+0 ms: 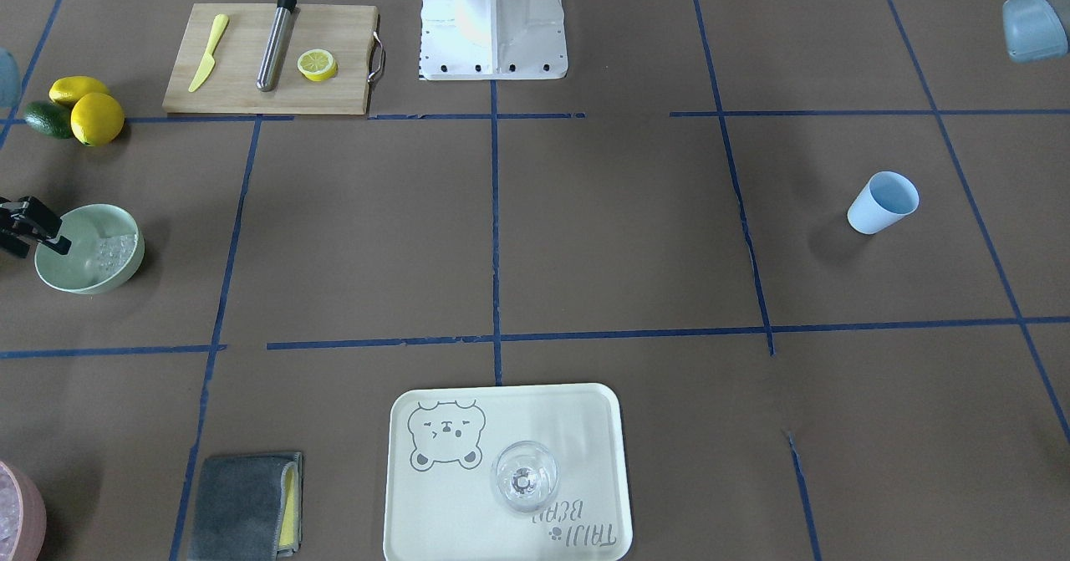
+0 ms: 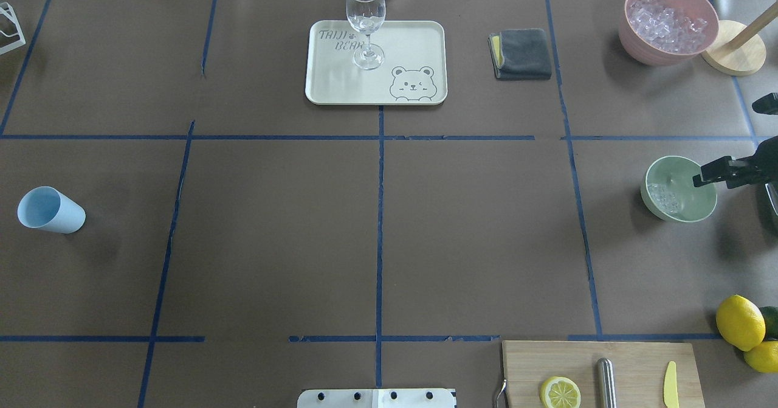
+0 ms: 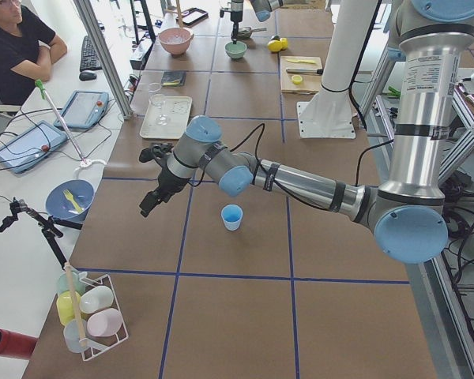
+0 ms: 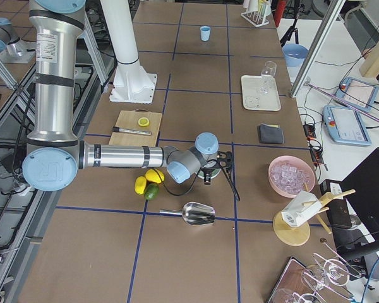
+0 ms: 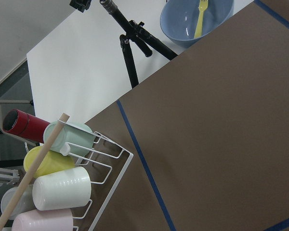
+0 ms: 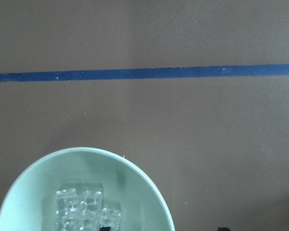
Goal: Pour ice into bowl
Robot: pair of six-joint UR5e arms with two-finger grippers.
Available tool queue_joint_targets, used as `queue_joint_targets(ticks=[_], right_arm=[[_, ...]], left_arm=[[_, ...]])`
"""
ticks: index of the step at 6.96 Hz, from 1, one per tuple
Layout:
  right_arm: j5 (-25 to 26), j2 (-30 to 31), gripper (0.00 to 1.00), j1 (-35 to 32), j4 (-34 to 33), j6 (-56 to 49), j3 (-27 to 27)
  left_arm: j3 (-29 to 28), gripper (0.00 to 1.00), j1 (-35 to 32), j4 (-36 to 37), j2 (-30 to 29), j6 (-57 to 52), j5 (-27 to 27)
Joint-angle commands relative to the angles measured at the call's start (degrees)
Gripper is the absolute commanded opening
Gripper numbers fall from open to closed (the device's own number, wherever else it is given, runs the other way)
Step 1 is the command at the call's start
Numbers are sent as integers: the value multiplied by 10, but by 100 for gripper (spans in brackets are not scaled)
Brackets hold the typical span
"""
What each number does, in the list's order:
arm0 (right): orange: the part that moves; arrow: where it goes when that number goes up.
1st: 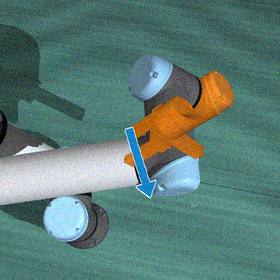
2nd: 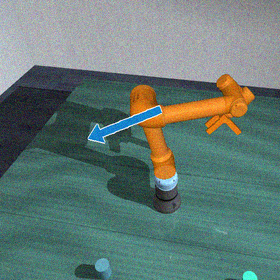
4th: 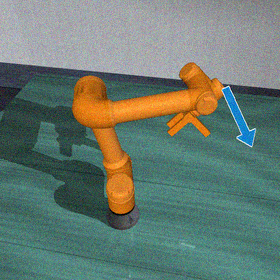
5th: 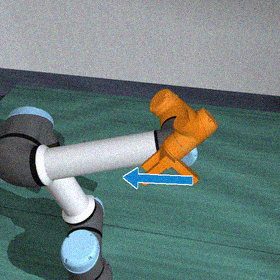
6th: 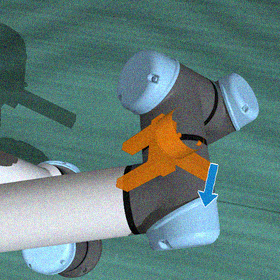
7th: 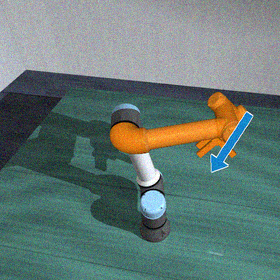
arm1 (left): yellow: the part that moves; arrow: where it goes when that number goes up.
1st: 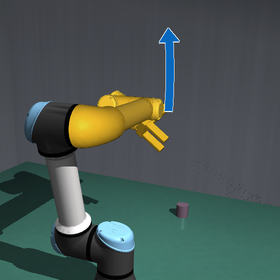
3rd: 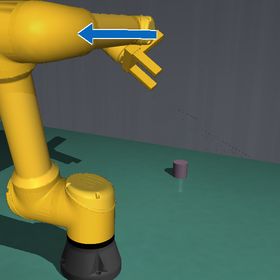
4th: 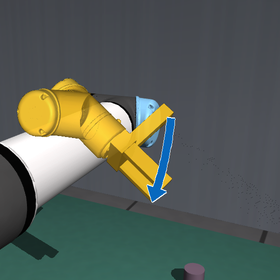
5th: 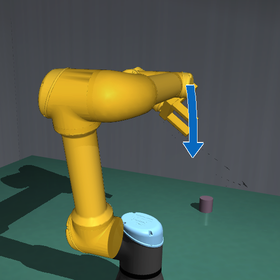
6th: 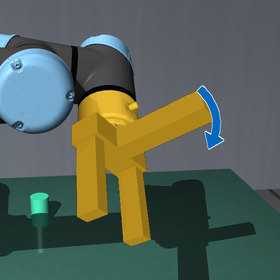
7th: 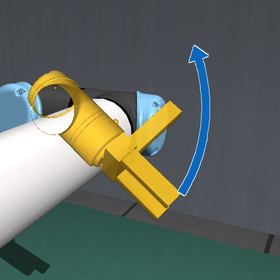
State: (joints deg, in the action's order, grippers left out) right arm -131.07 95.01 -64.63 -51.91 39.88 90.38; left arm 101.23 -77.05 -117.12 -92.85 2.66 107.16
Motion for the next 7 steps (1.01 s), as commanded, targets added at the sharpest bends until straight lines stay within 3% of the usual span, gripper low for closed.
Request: queue_joint_targets(ticks=[1, 4, 6, 7], right_arm=[[35, -7, 100, -58, -137, -184, 25], [14, -54, 100, -201, -362, -472, 39], [-49, -37, 100, -254, -408, -487, 62], [-46, -35, 100, -253, -405, -485, 53]], left_arm=[[-12, 100, 0, 13, 1, 0, 15], [-25, 100, -41, 127, -12, -17, 137], [-77, 100, -99, 165, -20, -103, 183], [-105, 100, -120, 167, -16, -104, 206]])
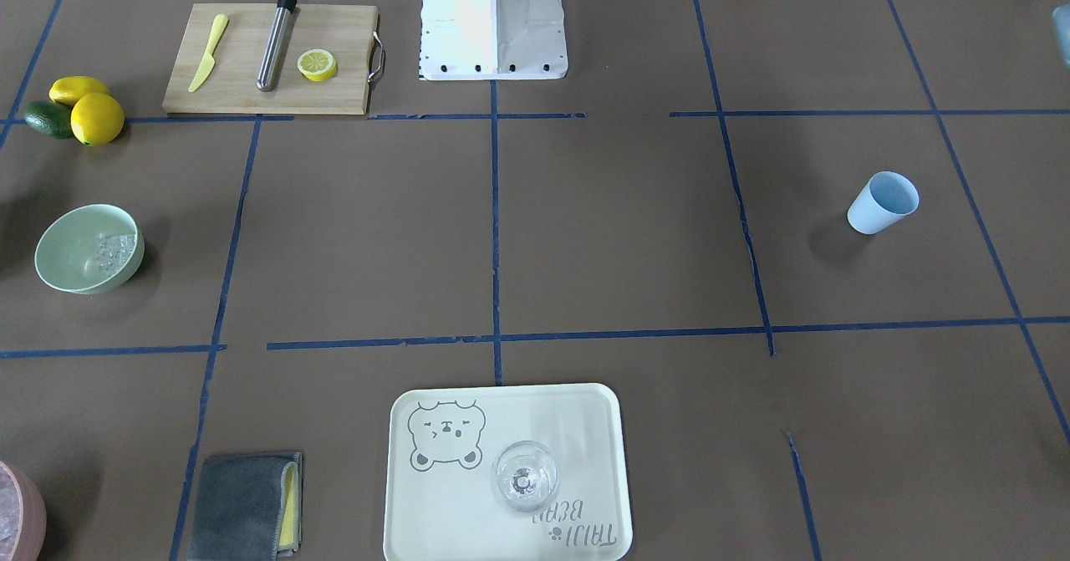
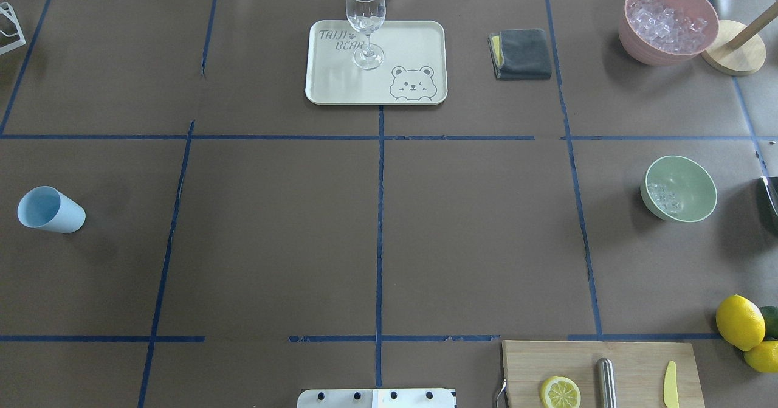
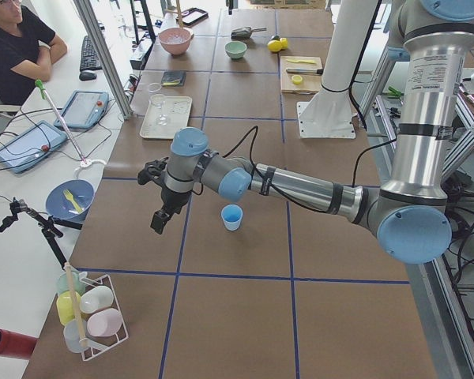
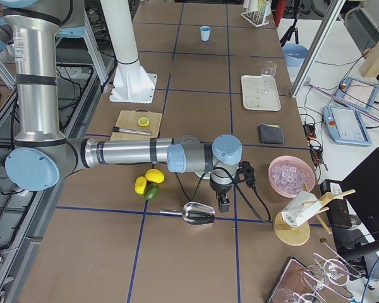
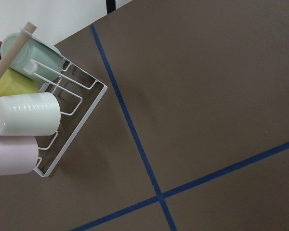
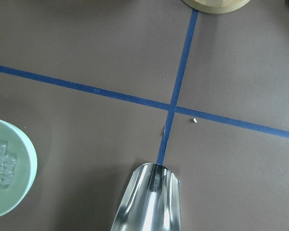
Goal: Pour ice into bowl
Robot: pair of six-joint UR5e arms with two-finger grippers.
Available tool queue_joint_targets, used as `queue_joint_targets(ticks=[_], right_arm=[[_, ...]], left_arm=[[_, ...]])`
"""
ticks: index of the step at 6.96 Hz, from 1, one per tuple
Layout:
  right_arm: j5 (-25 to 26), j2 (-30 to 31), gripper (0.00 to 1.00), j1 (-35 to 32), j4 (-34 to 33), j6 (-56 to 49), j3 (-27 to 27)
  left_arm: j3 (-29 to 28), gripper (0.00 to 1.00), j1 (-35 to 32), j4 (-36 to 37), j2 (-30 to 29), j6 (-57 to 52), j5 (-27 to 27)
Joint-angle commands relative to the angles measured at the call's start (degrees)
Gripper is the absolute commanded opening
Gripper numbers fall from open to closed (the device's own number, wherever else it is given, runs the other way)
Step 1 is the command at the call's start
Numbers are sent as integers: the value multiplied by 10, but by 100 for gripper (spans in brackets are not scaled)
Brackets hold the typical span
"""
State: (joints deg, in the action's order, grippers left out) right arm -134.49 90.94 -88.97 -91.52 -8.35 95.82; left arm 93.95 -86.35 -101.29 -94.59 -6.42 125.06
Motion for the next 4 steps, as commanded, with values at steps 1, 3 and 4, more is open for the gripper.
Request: queue_joint_targets(ticks=[1, 3, 4], right_arm=[[-13, -1, 100, -9, -6, -1, 5], [-13, -1, 100, -9, -7, 1, 2], [-15, -1, 100, -9, -7, 2, 5]], left_arm=[[-38, 100, -27, 55, 10, -11, 65], [-39, 100, -28, 80, 18, -11, 69], [-42, 100, -27, 80, 18, -10, 69]])
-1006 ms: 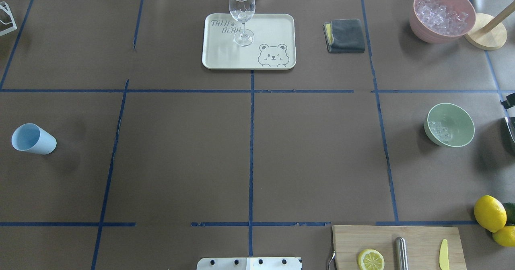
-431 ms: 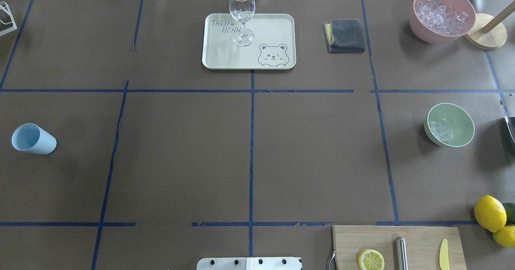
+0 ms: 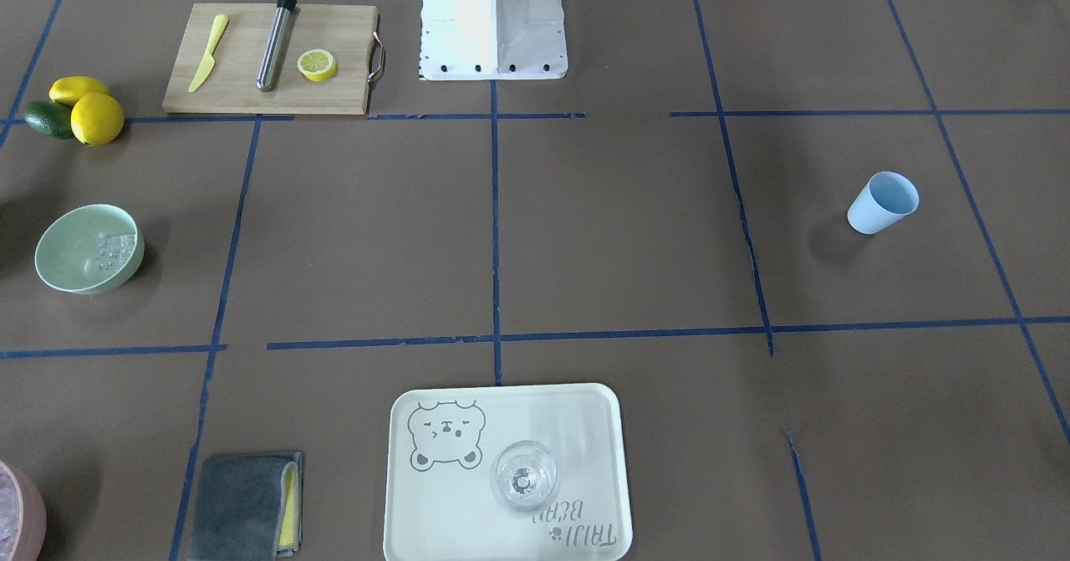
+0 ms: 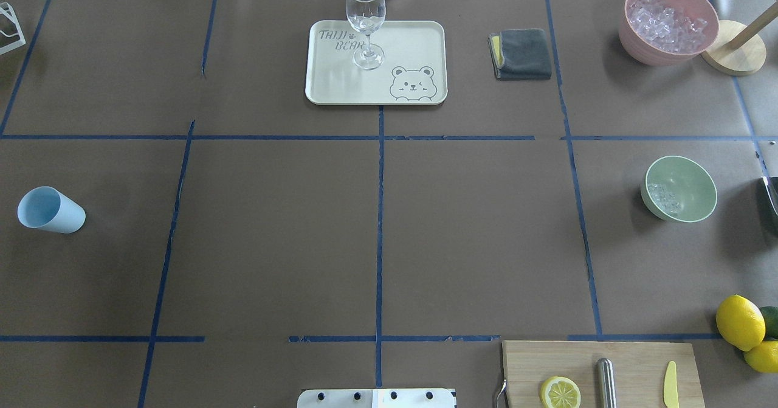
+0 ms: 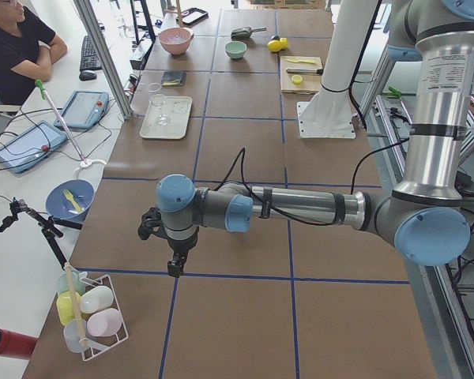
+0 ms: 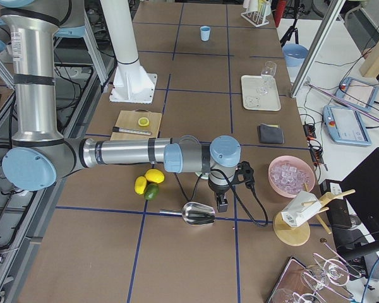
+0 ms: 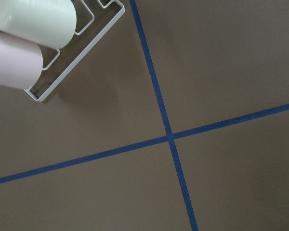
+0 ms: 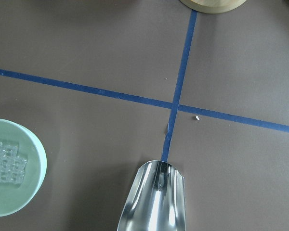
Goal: Pour ice into bowl
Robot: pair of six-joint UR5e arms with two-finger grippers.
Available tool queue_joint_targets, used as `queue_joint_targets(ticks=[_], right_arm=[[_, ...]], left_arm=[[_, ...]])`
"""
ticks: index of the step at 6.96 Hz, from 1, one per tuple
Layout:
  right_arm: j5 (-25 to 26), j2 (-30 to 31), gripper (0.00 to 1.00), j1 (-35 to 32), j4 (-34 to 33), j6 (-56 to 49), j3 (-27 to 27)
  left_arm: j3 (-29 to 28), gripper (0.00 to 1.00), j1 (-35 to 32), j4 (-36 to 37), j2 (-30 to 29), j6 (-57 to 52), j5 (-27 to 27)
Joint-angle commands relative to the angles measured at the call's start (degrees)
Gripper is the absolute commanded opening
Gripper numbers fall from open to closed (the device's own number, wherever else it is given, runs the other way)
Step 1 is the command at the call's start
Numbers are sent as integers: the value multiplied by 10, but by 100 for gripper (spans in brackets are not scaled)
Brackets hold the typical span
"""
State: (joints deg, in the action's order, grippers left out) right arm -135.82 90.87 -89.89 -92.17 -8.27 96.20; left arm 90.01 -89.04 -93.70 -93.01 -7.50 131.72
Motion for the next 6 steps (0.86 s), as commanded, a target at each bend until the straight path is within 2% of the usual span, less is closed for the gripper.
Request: queue_joint_targets(ticks=[1, 6], right_arm=[[-1, 1, 100, 0, 0, 3, -3], [-2, 1, 100, 0, 1, 4, -7]], left_arm=[[-3, 100, 0, 4, 2, 3, 2], [-4, 100, -1, -3, 2, 2, 3]])
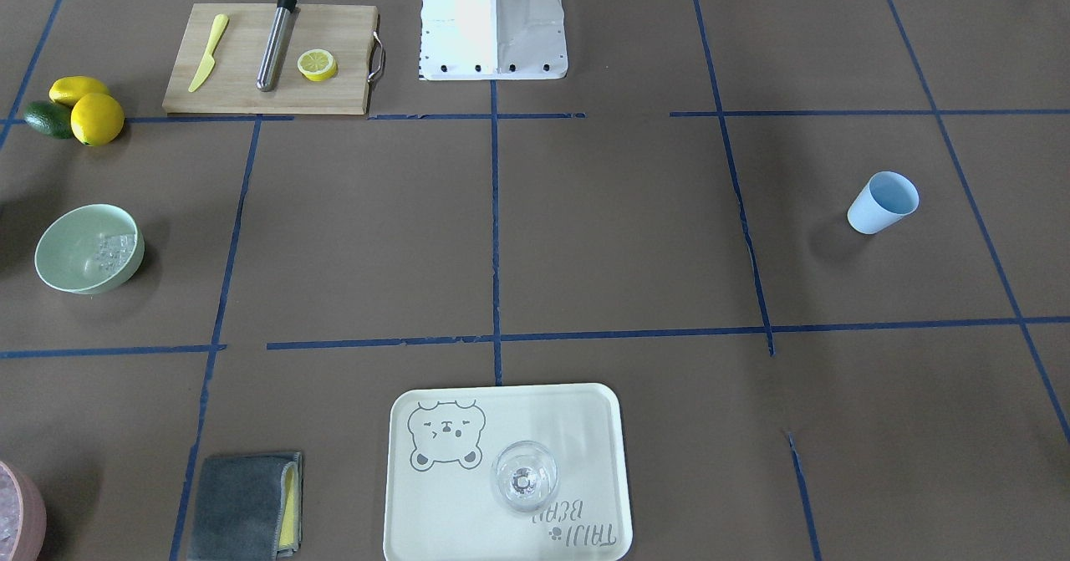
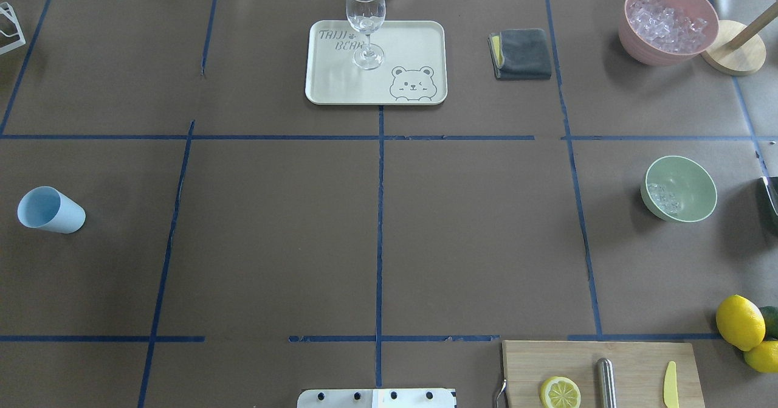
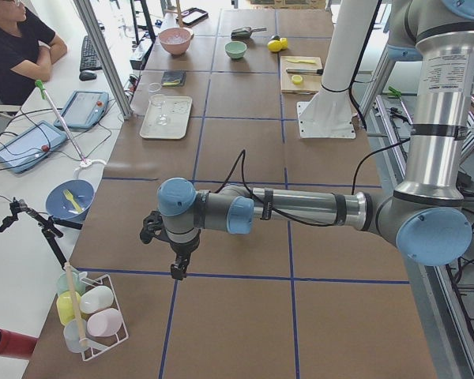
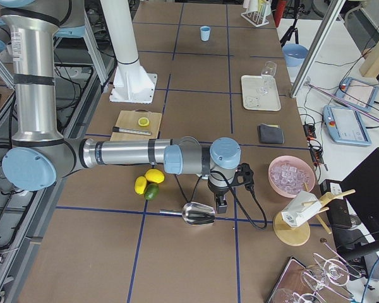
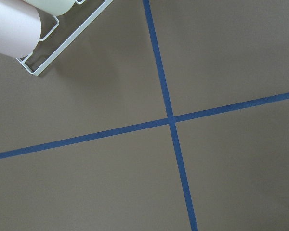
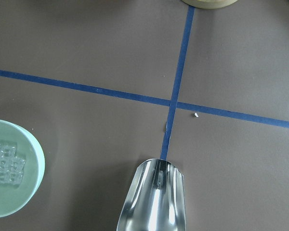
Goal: Pour ice into bowl
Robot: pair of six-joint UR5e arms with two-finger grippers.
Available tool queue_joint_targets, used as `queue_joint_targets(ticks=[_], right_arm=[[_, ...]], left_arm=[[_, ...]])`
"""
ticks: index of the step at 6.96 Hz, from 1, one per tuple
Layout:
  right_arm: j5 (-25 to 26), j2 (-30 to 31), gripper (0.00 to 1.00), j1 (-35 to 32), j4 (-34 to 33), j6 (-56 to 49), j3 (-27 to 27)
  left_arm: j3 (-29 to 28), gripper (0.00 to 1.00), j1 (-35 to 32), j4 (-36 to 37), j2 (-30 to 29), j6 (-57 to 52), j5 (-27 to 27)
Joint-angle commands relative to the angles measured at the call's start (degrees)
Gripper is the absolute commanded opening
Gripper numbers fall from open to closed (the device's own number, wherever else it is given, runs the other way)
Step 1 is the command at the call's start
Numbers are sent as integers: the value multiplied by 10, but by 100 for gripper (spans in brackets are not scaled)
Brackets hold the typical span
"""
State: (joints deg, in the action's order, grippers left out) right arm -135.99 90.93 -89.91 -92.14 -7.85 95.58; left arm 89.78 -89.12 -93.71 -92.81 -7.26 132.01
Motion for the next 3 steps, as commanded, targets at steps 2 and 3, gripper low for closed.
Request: queue_joint_targets(ticks=[2, 3], right_arm=[[-19, 4, 100, -2, 1, 0, -1], [-19, 7, 100, -2, 19, 1, -4]], left_arm=[[-1, 100, 0, -2, 0, 0, 0], [-1, 100, 0, -2, 0, 1, -1]])
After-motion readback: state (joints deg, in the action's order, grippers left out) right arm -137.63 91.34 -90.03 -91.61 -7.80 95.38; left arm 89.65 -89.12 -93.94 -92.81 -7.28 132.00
